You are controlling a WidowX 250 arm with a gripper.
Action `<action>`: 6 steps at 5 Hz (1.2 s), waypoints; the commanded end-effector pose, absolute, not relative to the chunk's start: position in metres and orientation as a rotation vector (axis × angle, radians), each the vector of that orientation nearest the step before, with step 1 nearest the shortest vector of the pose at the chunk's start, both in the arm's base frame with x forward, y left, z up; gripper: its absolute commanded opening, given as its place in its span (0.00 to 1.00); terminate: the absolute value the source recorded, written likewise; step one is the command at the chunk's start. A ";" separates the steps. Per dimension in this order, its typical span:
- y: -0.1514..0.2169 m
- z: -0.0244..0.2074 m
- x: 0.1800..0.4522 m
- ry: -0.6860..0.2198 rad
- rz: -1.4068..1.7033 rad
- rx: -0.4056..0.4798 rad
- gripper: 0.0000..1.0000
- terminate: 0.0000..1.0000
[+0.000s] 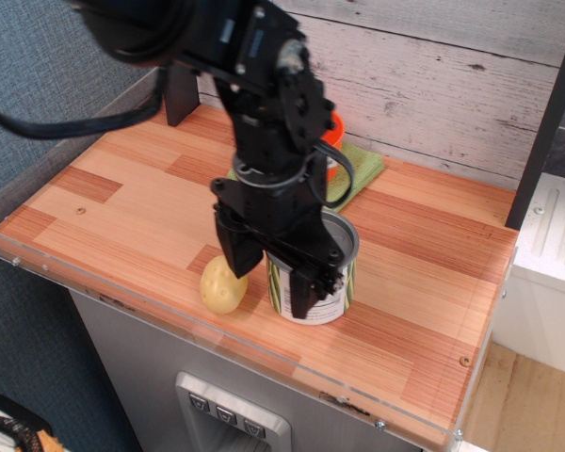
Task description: Move the can to the right of the red pot
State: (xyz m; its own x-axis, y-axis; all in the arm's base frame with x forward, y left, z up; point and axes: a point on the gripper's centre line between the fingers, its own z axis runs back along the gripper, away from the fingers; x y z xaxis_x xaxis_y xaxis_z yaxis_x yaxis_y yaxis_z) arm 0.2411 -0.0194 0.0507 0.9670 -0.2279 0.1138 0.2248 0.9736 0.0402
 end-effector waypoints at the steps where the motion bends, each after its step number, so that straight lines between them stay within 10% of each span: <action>1: -0.032 0.059 0.259 -0.176 -0.272 0.029 1.00 0.00; 6: -0.072 0.063 0.319 -0.230 -0.206 0.013 1.00 0.00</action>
State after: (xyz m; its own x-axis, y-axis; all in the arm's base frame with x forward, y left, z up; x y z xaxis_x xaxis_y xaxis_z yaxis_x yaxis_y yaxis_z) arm 0.3125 -0.0679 0.0514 0.9642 -0.1924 0.1823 0.1892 0.9813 0.0346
